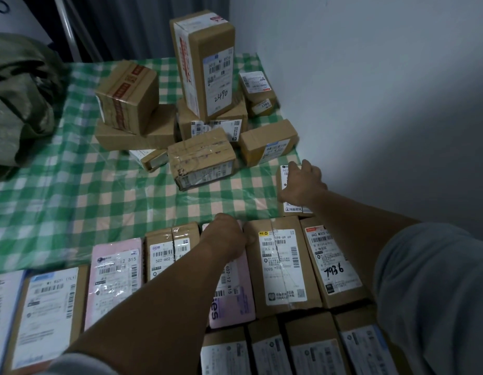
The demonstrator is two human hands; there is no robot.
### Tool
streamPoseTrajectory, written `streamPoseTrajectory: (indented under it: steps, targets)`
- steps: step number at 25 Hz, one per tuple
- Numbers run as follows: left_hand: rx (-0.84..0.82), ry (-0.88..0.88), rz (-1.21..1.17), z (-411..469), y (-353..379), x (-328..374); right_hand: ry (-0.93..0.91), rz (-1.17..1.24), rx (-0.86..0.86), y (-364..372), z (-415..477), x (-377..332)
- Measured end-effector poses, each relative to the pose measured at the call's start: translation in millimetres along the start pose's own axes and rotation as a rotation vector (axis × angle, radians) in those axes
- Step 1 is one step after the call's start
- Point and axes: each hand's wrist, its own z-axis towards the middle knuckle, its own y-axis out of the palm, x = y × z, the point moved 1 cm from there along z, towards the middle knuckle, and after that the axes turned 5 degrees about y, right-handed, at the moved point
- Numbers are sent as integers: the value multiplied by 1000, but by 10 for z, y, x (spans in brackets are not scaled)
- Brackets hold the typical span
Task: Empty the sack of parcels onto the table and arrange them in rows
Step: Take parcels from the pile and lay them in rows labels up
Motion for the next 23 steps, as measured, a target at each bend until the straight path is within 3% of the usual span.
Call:
streamPoseTrajectory:
  steps: [8, 13, 17, 23]
  targets:
    - [-30, 51, 83, -47, -21, 31, -27, -26, -21, 50, -62, 23]
    - [-61, -8, 8, -19, -38, 36, -44, 4, -20, -60, -12, -64]
    - [-85, -76, -111, 27, -55, 26, -141, 82, 48, -294, 126, -339]
    - [-121, -51, 43, 124, -158, 56, -356, -34, 124, -255, 392, -908]
